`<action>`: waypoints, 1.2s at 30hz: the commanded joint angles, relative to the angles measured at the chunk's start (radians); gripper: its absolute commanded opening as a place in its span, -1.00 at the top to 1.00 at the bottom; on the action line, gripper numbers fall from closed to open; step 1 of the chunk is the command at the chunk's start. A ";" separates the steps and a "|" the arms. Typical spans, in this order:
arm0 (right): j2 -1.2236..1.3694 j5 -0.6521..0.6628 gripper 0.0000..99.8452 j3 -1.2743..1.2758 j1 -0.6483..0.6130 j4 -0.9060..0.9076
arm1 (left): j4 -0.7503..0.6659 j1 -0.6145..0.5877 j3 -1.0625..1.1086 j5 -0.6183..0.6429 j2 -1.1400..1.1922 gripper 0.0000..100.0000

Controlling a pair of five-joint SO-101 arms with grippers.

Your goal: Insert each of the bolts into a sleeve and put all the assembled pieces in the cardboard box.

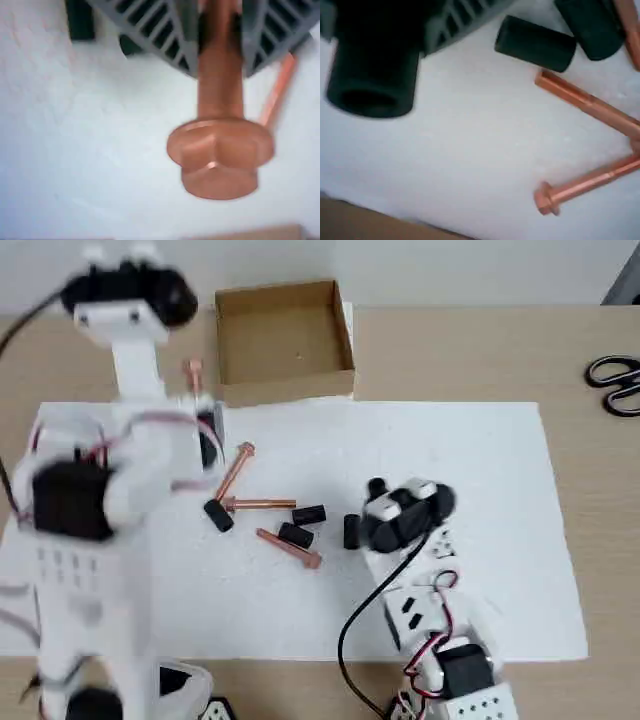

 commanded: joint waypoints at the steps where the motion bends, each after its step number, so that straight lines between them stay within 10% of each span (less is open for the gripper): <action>1: -0.007 0.009 0.99 0.031 -0.070 -0.128 | -0.138 0.005 0.271 0.041 -0.285 0.99; 17: 0.001 0.006 0.99 0.048 -0.226 -0.174 | -1.384 0.293 1.455 -0.129 -0.907 0.99; 36: -0.008 0.181 0.99 0.048 -0.275 -0.028 | -1.490 0.226 1.504 0.213 -0.916 0.99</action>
